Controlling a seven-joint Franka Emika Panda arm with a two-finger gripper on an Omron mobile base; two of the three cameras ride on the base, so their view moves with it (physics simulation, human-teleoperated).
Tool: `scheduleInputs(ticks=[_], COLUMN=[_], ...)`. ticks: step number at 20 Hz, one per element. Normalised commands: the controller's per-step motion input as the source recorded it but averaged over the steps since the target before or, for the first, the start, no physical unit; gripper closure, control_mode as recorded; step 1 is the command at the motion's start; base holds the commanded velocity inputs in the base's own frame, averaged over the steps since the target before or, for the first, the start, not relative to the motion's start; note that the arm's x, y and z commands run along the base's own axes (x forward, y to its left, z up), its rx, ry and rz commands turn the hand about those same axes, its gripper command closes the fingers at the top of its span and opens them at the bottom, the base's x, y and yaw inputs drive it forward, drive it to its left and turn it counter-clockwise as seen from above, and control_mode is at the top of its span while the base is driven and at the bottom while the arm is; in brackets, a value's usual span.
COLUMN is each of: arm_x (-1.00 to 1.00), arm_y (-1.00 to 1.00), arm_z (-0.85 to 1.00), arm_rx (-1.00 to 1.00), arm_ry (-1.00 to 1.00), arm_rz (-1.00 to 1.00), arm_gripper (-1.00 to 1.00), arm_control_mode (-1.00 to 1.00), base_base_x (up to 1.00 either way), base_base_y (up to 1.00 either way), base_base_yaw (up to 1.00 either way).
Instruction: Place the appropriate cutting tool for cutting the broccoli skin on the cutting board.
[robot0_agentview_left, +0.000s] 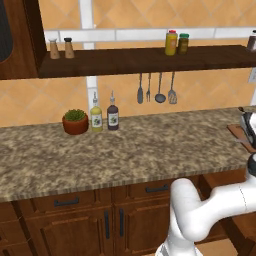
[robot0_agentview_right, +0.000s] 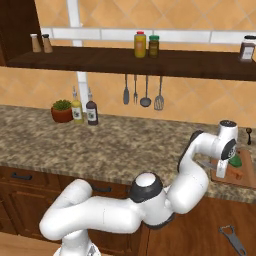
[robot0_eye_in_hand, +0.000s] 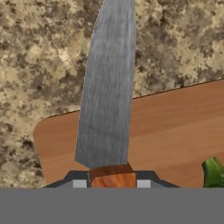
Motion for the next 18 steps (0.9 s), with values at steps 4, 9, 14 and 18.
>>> scheduleInputs(ticks=[4, 9, 14, 18], arm_x=[0.21, 0.04, -0.25, -0.59], arm_y=[-0.08, 0.0, 0.06, 0.35], arm_z=[-0.38, -0.15, 0.13, 0.67], arm_rx=[0.0, 0.0, 0.0, -0.02], arm_ry=[0.0, 0.0, -0.03, -0.12], arm_rz=[0.0, 0.0, 0.0, 0.02], arm_gripper=[1.0, -1.0, -1.0, -1.0], arm_control_mode=[-1.0, -1.0, -1.0, -1.0], base_base_x=[0.0, 0.0, 0.0, 0.0], base_base_y=[0.0, 0.0, 0.0, 0.0], base_base_yaw=[0.0, 0.0, 0.0, 0.0])
